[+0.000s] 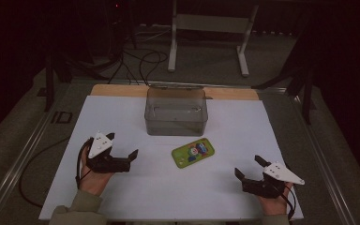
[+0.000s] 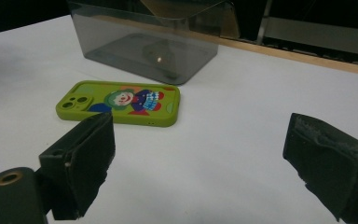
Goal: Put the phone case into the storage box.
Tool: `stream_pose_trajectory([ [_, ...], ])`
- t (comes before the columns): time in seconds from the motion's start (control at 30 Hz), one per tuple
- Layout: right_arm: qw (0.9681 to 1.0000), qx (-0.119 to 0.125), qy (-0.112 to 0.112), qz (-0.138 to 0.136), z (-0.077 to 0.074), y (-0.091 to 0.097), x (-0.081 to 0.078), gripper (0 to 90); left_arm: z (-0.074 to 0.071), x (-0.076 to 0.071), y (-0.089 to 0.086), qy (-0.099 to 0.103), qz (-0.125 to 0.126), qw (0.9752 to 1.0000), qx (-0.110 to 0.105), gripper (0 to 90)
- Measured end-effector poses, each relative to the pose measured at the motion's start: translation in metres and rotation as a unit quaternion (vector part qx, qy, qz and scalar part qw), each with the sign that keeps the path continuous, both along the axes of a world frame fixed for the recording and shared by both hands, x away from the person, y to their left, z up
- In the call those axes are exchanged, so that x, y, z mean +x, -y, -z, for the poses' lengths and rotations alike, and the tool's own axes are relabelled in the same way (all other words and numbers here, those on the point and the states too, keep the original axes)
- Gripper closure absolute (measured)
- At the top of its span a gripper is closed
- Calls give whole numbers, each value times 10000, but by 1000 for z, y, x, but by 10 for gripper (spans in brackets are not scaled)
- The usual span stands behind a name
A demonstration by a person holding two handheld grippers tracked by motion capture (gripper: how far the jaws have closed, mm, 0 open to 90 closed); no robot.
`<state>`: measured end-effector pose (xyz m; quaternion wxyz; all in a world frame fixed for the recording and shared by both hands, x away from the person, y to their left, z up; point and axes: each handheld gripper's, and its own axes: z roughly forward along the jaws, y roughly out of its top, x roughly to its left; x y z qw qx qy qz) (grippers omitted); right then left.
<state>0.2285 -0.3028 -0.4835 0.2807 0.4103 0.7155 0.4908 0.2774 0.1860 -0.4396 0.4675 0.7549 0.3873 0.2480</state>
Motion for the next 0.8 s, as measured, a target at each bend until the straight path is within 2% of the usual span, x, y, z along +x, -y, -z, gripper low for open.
stream_pose_trajectory([
  [0.3, 10000, -30, -7, 0, 0, 0, 0, 91, -3, 15, 26, -76, 278, 9994, 215, 0],
  [0.5, 10000, -13, -20, -6, 0, 0, 0, 91, 0, 25, 43, -177, 451, 9985, 245, 0],
  [0.63, 10000, -18, -25, -12, 0, 0, 0, 91, 1, 31, 55, -272, 573, 9975, 303, 0],
  [0.8, 10000, -18, -35, -24, 0, 0, 0, 91, 5, 41, 70, -487, 744, 9953, 376, 0],
])
